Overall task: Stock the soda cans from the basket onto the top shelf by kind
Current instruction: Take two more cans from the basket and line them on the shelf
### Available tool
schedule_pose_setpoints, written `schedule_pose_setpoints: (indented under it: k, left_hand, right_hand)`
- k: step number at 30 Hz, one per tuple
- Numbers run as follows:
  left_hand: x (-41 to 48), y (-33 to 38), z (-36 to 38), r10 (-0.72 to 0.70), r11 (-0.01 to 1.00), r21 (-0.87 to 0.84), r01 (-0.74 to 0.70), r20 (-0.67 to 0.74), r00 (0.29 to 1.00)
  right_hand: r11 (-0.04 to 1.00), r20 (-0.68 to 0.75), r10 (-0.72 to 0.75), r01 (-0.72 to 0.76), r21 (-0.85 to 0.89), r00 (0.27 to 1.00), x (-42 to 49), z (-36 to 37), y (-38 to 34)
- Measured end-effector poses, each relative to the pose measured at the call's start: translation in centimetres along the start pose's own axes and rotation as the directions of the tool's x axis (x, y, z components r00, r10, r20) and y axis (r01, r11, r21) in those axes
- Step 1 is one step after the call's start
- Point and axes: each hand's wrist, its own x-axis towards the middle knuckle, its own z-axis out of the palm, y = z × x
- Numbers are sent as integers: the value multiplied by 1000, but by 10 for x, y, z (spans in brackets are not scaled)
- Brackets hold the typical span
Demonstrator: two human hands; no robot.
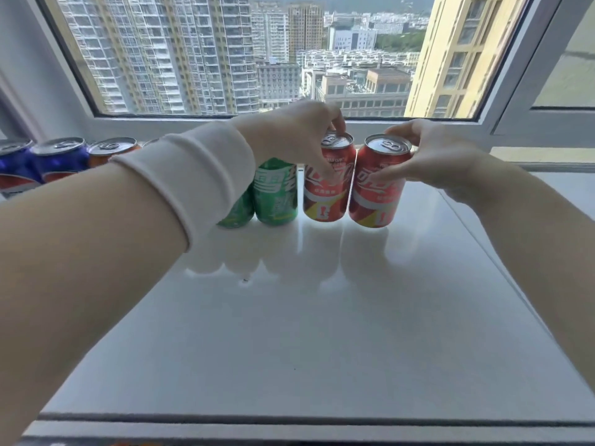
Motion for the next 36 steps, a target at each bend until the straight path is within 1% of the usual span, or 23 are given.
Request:
schedule_pose_setpoints:
  k: [8,16,21,30,36]
  left_hand:
    - [5,-6,3,-42,999,22,41,33,999]
    - [2,-1,2,-43,998,40,42,31,999]
    - [2,-1,2,-61,994,87,58,33,998]
    - [-1,4,4,-75,991,116,71,32,997]
    - [-2,5,8,-90,986,145,85,30,996]
  right_hand:
    - [1000,27,25,-26,2,999,13,1,-3]
    - [998,-11,63,-63,-8,998,14,8,0]
    - [998,-26,55,-55,-28,998,15,10,0]
    - [999,-4,42,-42,-33,999,13,9,2]
    - [998,-30,24,-26,-52,999,9,11,4]
